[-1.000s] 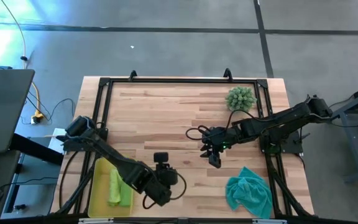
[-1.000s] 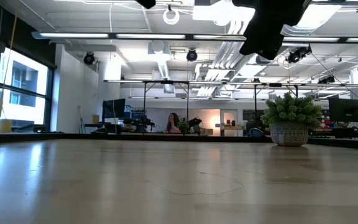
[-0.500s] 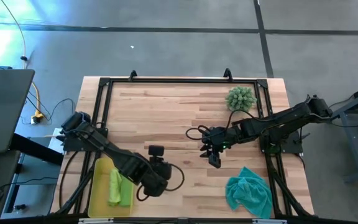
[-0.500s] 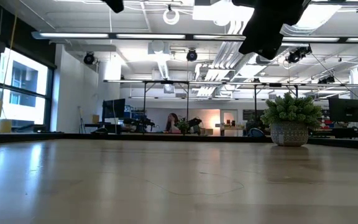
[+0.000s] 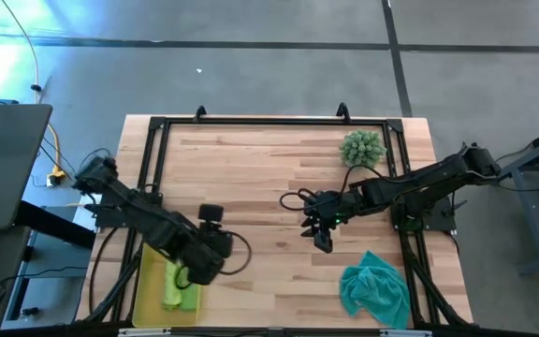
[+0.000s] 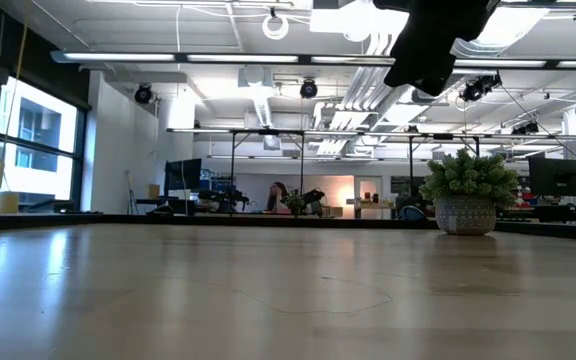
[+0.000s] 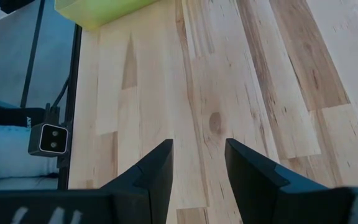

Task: Roll microfiber towels into tight, uniform cylinder then place into a basket
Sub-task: Fold the blue microfiber towel

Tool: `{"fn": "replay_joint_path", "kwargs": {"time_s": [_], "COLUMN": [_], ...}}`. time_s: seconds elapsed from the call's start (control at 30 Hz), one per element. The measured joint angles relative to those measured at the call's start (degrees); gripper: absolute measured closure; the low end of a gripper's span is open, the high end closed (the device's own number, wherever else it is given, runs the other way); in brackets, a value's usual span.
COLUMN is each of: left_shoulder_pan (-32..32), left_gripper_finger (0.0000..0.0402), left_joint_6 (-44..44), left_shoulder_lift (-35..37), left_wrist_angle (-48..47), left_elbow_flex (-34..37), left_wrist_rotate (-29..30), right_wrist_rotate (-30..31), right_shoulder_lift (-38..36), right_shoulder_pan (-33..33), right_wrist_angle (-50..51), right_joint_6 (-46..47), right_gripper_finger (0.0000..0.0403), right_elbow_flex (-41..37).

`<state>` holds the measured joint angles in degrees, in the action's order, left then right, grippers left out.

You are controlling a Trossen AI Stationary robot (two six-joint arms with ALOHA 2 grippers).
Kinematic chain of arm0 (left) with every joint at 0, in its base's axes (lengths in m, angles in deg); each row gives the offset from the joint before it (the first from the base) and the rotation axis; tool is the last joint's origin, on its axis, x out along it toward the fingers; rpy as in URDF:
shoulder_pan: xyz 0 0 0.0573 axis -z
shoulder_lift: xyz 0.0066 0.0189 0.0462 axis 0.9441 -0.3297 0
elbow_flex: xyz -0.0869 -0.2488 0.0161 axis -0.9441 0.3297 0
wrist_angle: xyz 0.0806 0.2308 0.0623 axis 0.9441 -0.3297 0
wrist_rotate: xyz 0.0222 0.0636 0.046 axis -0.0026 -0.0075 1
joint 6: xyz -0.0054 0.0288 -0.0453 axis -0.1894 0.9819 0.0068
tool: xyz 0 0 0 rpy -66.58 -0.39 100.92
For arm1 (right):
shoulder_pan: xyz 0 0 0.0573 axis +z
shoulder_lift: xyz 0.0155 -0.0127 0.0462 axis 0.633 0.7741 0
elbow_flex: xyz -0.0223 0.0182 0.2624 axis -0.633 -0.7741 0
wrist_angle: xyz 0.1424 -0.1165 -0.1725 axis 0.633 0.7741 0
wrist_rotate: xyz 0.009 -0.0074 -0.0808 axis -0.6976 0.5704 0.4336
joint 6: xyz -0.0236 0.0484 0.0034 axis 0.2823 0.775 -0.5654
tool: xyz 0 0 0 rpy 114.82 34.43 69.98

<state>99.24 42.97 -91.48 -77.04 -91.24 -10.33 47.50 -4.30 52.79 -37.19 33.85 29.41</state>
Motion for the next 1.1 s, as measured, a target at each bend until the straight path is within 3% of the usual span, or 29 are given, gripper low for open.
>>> {"fn": "replay_joint_path", "kwargs": {"time_s": [0.37,0.6,0.7,0.9,1.0,1.1], "left_shoulder_pan": [4.92,2.6,0.0,-7.5,-12.42,-16.37], "left_gripper_finger": [0.0271,0.0271,0.0271,0.0271,0.0271,0.0271], "left_joint_6": [7.63,5.2,10.12,26.44,28.14,25.5], "left_shoulder_lift": [14.37,27.18,33.12,43.73,46.89,47.5], "left_wrist_angle": [-4.88,-2.83,8.34,37.25,52.46,69.91], "left_elbow_flex": [0.02,1.2,9.5,34.95,46.72,57.39], "left_wrist_rotate": [-0.31,6.41,7.51,-4.72,-10.98,-16.72], "right_wrist_rotate": [1.22,6.36,7.12,7.11,7.06,-0.5], "right_shoulder_lift": [0.02,0.02,0.04,0.05,0.07,-0.12], "right_shoulder_pan": [-0.02,-0.04,-0.02,-0.01,-0.71,-1.75], "right_wrist_angle": [-0.74,-4.13,-5.46,-6.57,-6.82,-6.07], "right_joint_6": [0.0,0.0,0.0,-0.02,1.2,10.4], "right_gripper_finger": [0.0263,0.0263,0.0263,0.0263,0.0263,0.0263], "right_elbow_flex": [0.0,0.0,0.0,0.0,0.0,0.0]}}
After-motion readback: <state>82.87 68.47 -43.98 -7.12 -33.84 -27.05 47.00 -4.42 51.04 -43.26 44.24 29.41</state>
